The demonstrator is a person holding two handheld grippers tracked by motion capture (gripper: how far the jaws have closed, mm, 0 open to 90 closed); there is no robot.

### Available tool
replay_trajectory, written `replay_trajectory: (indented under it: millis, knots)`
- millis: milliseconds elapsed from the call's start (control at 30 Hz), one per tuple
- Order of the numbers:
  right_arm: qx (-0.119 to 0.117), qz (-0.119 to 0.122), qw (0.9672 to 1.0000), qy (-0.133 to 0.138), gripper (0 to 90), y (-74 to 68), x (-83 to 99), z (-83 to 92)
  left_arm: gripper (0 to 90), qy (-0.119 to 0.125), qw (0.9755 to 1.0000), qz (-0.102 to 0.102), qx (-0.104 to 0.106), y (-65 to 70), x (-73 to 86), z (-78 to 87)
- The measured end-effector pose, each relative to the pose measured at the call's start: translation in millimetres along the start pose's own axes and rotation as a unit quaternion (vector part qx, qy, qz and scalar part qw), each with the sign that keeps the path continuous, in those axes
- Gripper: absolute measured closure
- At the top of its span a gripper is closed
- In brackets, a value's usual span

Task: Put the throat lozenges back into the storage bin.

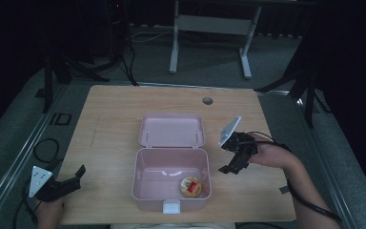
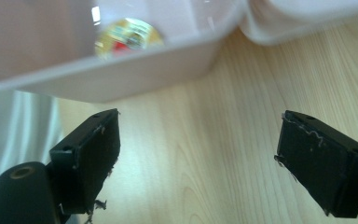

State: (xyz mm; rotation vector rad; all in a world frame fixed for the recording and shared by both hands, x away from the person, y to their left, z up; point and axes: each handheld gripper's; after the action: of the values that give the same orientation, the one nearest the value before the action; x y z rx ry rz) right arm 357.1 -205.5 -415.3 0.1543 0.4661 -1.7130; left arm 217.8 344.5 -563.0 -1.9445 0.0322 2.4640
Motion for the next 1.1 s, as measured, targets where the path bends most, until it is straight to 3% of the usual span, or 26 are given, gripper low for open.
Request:
replay_trajectory:
  millis: [100, 200, 300, 467, 600, 667, 800, 867, 900, 933, 967, 1000, 1033, 1067, 1100]
  knots:
    - [0.011, -0.029, 0.9994, 0.016, 12.9, 13.0, 18.6, -11.0, 1.9, -0.002, 1.0000, 0.001, 0.001, 0.2, -0.1, -0.1]
    - [0.003, -0.059, 0.9977, 0.032, 12.8, 22.8, 31.4, -18.7, 1.9, -0.002, 1.0000, 0.001, 0.000, 0.3, -0.1, -0.1]
    - [0.031, -0.091, 0.9941, 0.050, 12.7, 35.9, 51.1, -31.7, 1.9, -0.001, 1.0000, 0.001, 0.000, 0.1, -0.1, -0.1]
    - [0.088, -0.126, 0.9842, 0.088, 12.7, 47.2, 75.2, -47.6, 1.9, -0.002, 1.0000, 0.001, 0.000, 0.1, -0.1, -0.1]
    - [0.128, -0.144, 0.9736, 0.122, 12.0, 52.5, 93.4, -59.2, 1.9, -0.002, 1.0000, 0.001, 0.000, 0.1, -0.1, -0.1]
    - [0.151, -0.153, 0.9662, 0.143, 11.9, 53.9, 102.9, -64.4, 1.9, -0.002, 1.0000, 0.002, 0.000, 0.0, -0.1, -0.2]
    - [0.177, -0.172, 0.9544, 0.168, 11.8, 54.7, 117.4, -71.0, 1.9, -0.002, 1.0000, 0.001, 0.000, -0.2, -0.1, -0.2]
    - [0.196, -0.182, 0.9477, 0.175, 11.8, 54.3, 123.9, -74.3, 1.9, -0.002, 1.0000, 0.001, 0.000, 0.1, -0.2, -0.2]
    - [0.213, -0.187, 0.9425, 0.176, 11.7, 53.8, 127.9, -75.8, 1.9, -0.003, 1.0000, 0.001, 0.000, 0.2, -0.2, -0.2]
    - [0.220, -0.191, 0.9399, 0.178, 11.7, 53.9, 130.3, -76.4, 1.9, -0.003, 1.0000, 0.001, 0.000, 0.3, -0.2, -0.3]
    - [0.220, -0.191, 0.9399, 0.178, 11.7, 53.9, 130.3, -76.4, 1.9, -0.003, 1.0000, 0.001, 0.000, 0.3, -0.2, -0.3]
    - [0.229, -0.200, 0.9346, 0.185, 11.7, 54.3, 135.0, -76.9, 1.9, -0.002, 1.0000, 0.001, -0.001, 0.1, -0.1, -0.2]
    - [0.244, -0.210, 0.9268, 0.192, 11.7, 54.2, 140.6, -76.9, 1.9, -0.002, 1.0000, 0.001, -0.001, -0.1, -0.1, -0.2]
    - [0.246, -0.218, 0.9235, 0.199, 11.7, 54.4, 143.8, -76.6, 1.9, -0.002, 1.0000, 0.001, -0.001, -0.1, -0.1, -0.2]
    - [0.253, -0.231, 0.9158, 0.210, 11.3, 53.9, 150.0, -76.6, 1.9, -0.002, 1.0000, 0.002, -0.001, 0.1, -0.1, -0.2]
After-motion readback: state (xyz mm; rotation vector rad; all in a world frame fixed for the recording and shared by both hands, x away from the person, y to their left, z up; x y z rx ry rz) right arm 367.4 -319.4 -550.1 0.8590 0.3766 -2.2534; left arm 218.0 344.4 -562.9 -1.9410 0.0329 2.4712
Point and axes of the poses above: each handheld gripper's, and its own axes: z roughly backward along the jaws, x roughly out of its underside, y roughly to its right, and after that the axes turned 12 degrees about -x, right-handed
